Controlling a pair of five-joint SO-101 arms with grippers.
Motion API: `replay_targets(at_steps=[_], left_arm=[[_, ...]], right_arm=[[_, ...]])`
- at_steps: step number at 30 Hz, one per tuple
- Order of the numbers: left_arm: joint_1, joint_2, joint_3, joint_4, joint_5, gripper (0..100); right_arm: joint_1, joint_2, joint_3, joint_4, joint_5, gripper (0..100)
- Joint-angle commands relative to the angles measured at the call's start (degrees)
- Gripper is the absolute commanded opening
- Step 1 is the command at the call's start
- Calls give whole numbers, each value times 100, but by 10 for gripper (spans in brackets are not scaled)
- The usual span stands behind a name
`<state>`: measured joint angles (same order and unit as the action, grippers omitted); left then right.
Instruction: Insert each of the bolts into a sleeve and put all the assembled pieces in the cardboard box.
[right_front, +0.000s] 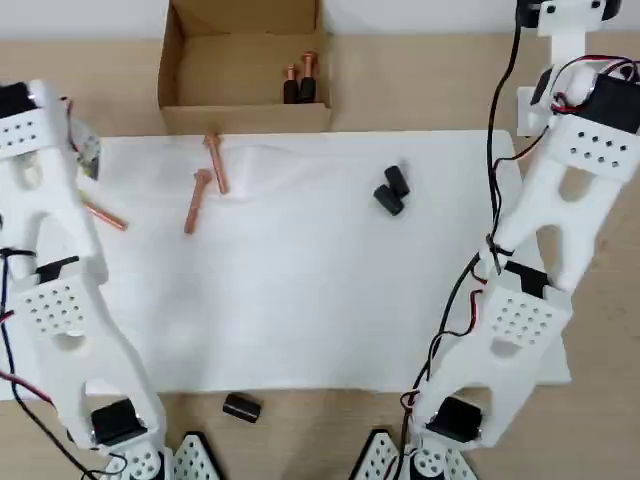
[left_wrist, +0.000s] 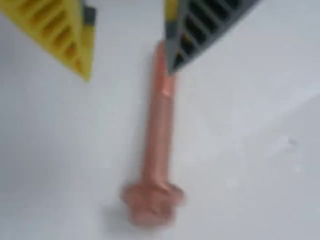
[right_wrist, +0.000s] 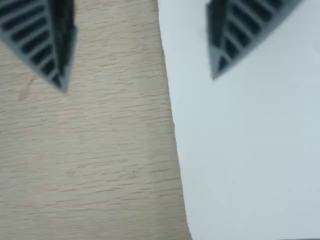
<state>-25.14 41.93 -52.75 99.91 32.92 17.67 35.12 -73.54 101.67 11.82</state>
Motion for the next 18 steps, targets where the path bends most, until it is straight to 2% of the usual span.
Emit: replay_targets(at_steps=[1, 18], left_arm=[[-211, -75, 149, 53, 114, 118], [-387, -22, 536, -158, 114, 118]], right_arm=[[-101, -400, 13, 79, 44, 224], [-382, -426, 286, 70, 44, 224]])
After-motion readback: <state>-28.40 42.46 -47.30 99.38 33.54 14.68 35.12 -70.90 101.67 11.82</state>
